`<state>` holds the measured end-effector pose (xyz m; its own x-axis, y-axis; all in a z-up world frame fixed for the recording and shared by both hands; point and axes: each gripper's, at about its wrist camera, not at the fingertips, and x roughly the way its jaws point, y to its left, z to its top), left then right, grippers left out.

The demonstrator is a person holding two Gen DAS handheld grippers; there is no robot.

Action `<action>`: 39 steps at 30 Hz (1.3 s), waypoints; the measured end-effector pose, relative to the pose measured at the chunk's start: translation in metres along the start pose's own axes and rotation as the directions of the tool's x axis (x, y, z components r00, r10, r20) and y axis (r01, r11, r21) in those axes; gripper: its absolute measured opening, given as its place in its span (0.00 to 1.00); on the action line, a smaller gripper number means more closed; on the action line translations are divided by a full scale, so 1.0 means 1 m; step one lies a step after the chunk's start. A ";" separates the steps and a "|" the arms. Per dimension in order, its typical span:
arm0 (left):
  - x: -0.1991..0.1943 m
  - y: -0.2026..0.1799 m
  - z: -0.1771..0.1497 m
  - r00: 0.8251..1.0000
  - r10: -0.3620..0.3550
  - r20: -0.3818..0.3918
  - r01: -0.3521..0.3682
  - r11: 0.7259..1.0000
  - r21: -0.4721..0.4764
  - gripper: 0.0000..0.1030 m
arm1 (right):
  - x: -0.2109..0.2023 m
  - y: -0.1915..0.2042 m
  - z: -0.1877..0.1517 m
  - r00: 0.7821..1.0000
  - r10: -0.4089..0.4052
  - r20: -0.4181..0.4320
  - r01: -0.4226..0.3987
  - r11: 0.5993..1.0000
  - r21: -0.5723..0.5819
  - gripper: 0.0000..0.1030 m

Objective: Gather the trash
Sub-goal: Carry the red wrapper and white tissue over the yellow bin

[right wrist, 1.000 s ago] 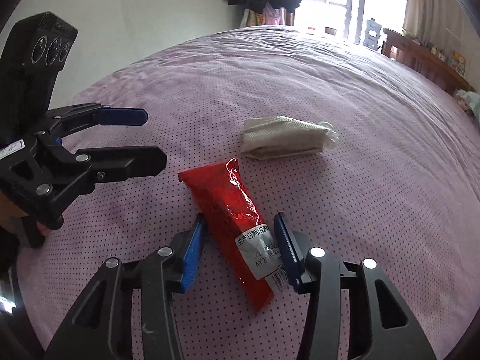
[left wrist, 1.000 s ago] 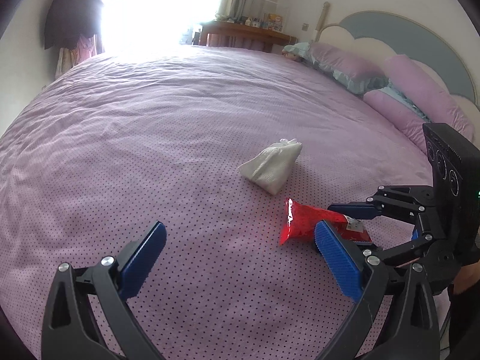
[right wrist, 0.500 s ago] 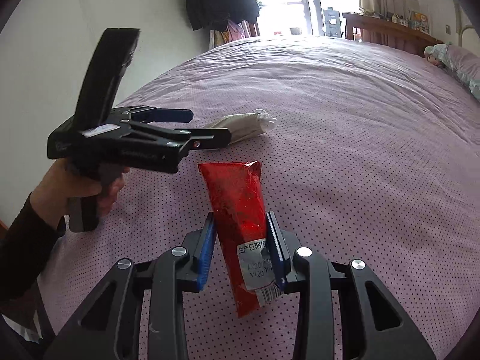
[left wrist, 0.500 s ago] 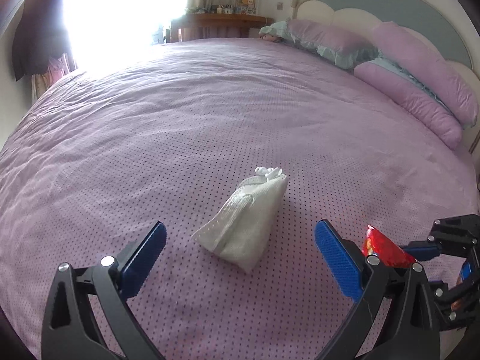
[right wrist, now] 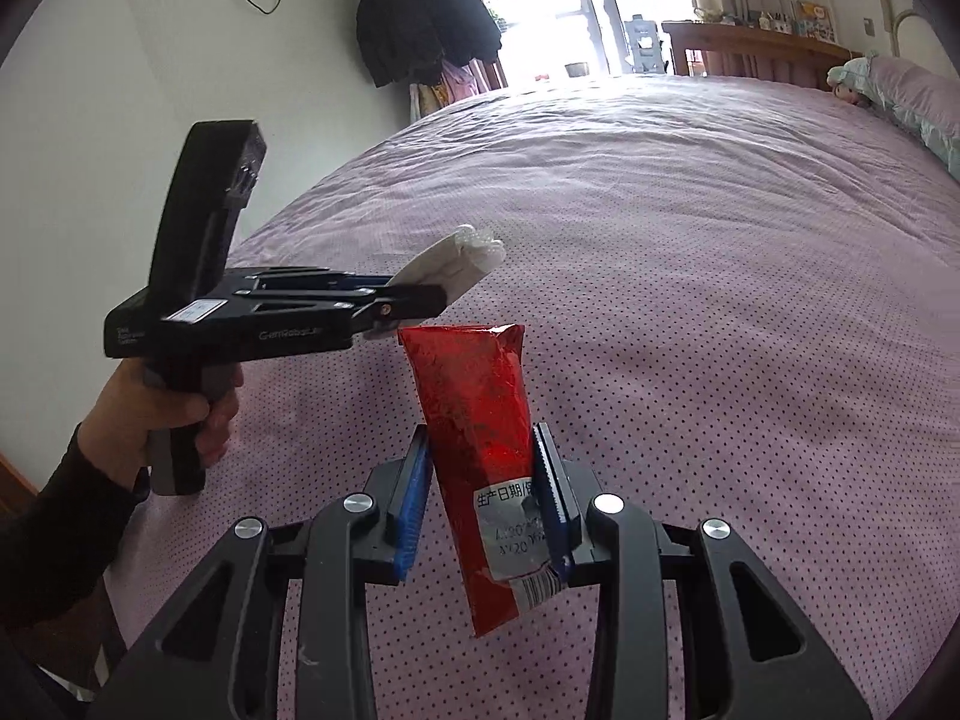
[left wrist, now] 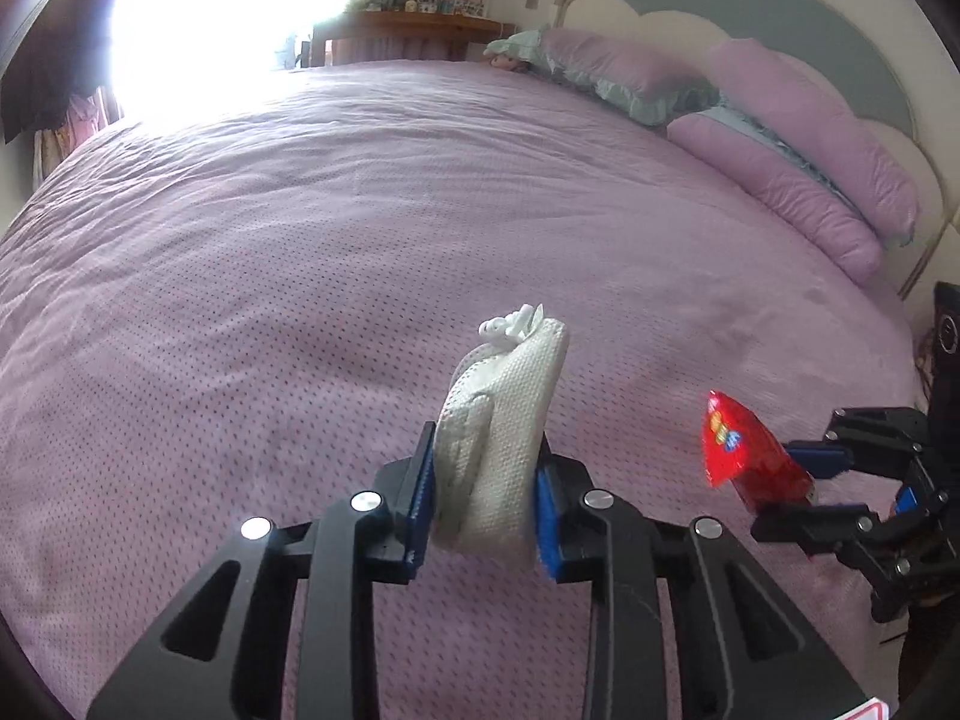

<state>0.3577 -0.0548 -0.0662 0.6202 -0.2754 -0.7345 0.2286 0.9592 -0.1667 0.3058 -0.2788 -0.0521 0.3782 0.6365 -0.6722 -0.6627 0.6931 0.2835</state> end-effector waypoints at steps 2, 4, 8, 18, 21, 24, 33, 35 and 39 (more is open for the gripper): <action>-0.017 -0.017 -0.012 0.999 -0.029 0.016 0.028 0.999 0.028 0.28 | -0.016 0.008 -0.009 1.000 -0.014 0.016 0.014 1.000 -0.012 0.32; -0.036 -0.038 -0.027 0.997 -0.075 0.018 0.074 0.996 0.048 0.28 | -0.037 0.015 -0.022 0.999 -0.023 0.035 0.023 1.000 -0.011 0.32; -0.064 -0.084 -0.057 0.983 -0.182 -0.002 0.181 0.979 0.097 0.28 | -0.089 0.027 -0.063 0.995 -0.056 0.084 0.053 0.998 0.035 0.32; -0.097 -0.220 -0.136 0.926 -0.370 -0.074 0.377 0.894 0.242 0.28 | -0.214 0.049 -0.217 0.959 -0.229 0.165 0.178 0.944 0.277 0.32; -0.091 -0.261 -0.174 0.887 -0.437 -0.149 0.461 0.854 0.240 0.28 | -0.239 0.049 -0.275 0.946 -0.290 0.143 0.213 0.893 0.395 0.32; -0.079 -0.298 -0.214 0.835 -0.498 -0.234 0.544 0.812 0.213 0.28 | -0.246 0.040 -0.340 0.936 -0.344 0.072 0.254 0.802 0.541 0.32; -0.045 -0.374 -0.302 0.733 -0.516 -0.444 0.639 0.746 0.187 0.28 | -0.228 0.024 -0.471 0.892 -0.393 -0.221 0.427 0.578 0.695 0.35; -0.038 -0.387 -0.313 0.729 -0.495 -0.474 0.638 0.743 0.205 0.28 | -0.225 0.019 -0.485 0.868 -0.398 -0.298 0.484 0.537 0.691 0.49; -0.025 -0.405 -0.331 0.718 -0.459 -0.523 0.637 0.736 0.227 0.28 | -0.247 0.014 -0.503 0.889 -0.406 -0.214 0.411 0.496 0.765 0.60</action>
<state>0.0008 -0.4153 -0.1982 -0.0528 -0.6046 -0.7948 0.7340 0.5162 -0.4414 -0.1221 -0.5973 -0.2263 0.4663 0.2118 -0.8589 0.3214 0.8640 0.3875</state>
